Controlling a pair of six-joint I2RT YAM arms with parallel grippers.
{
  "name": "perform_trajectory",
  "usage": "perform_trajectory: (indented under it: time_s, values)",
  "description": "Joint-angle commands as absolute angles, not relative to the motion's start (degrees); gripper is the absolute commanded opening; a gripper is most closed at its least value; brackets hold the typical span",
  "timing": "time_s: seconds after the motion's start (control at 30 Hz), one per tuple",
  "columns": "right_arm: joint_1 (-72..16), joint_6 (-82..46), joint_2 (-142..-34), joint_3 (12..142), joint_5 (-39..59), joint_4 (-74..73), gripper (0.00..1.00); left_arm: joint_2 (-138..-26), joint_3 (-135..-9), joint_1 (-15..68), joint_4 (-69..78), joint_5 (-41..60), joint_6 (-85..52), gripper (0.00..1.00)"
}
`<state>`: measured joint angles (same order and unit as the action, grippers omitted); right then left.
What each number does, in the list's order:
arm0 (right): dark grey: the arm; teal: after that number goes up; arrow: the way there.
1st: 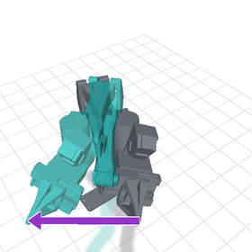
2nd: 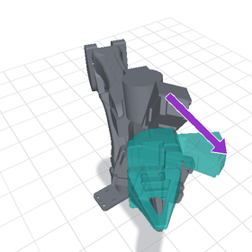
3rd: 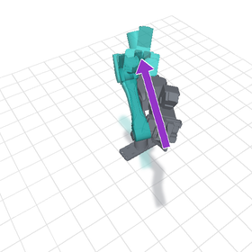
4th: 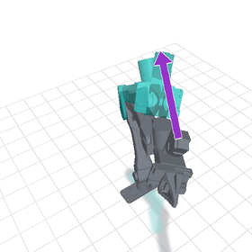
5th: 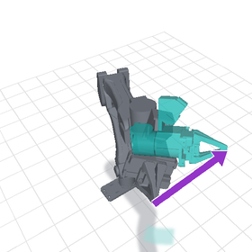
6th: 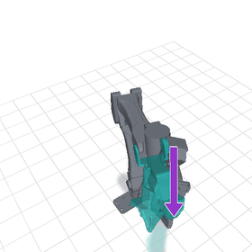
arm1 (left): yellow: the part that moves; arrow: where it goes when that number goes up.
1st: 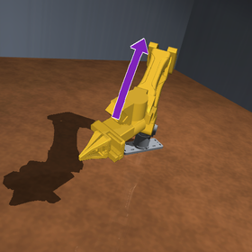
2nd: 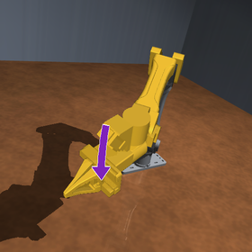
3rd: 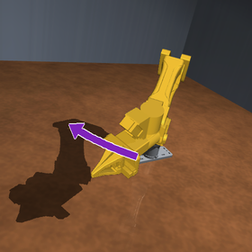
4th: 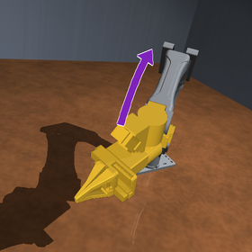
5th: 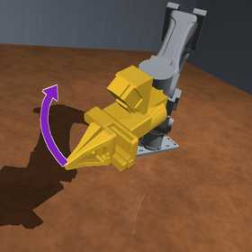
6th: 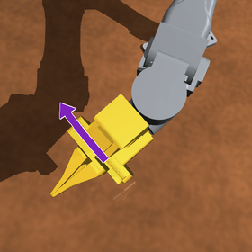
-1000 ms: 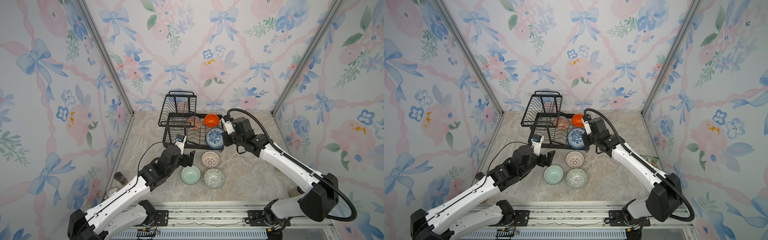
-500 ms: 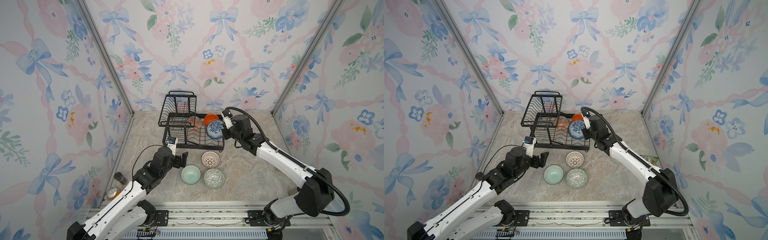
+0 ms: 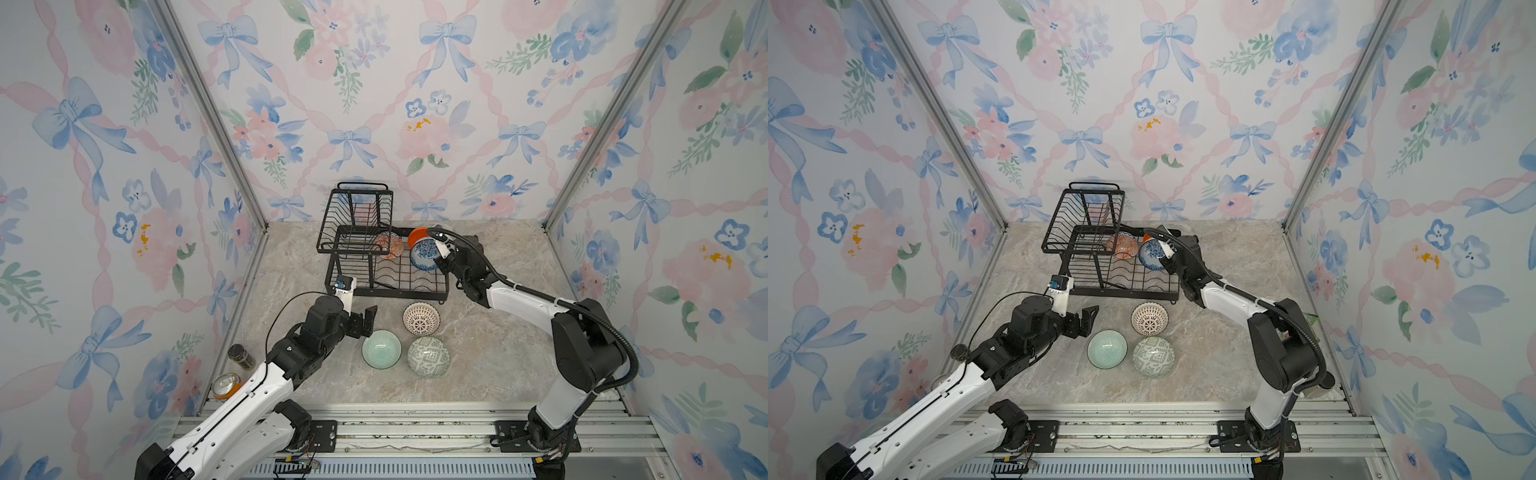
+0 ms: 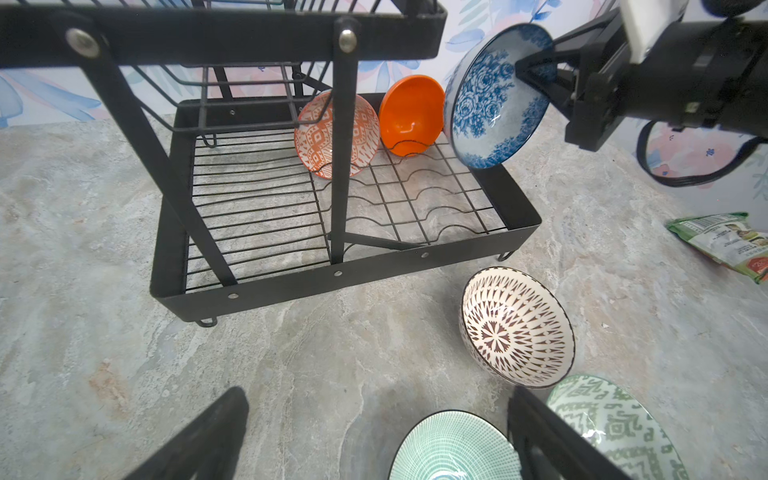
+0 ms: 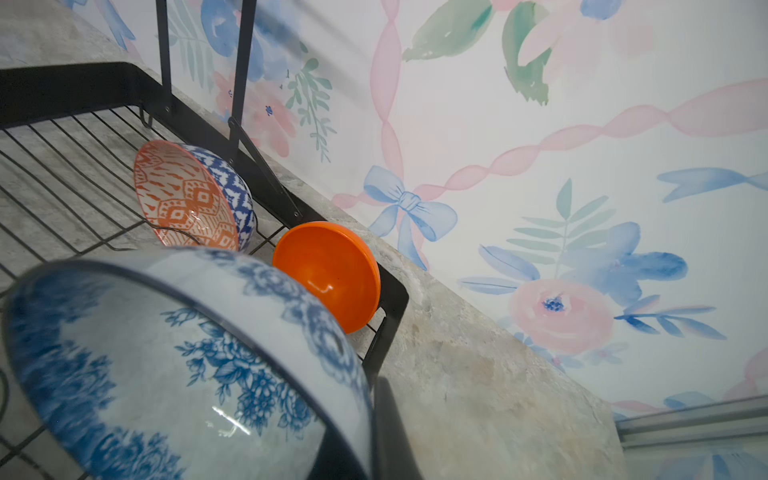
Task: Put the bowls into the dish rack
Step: 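Carry the bowl into the rack with the right gripper while the left draws back, then lower the blue-and-white bowl upright into the rack's lower tier slot with the right gripper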
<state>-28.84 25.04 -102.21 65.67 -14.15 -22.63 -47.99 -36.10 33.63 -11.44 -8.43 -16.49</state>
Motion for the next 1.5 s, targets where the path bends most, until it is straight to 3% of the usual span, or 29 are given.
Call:
perform_trajectory:
  time_s: [0.0, 0.6, 1.47]
  values:
    - [-28.6, 30.9, -105.4, 67.9, -17.1, -35.8, 0.00, -47.7, -34.9, 33.0, -10.3, -7.7, -15.6, 0.98]
    - [-28.3, 46.9, -118.9, 73.2, -22.3, -50.8, 0.00, -48.1, -34.6, 32.1, -10.0, -5.8, -15.2, 0.98]
    - [-27.9, 54.6, -125.0, 75.4, -22.6, -56.5, 0.00, -47.9, -34.6, 32.1, -10.1, -5.0, -15.1, 0.98]
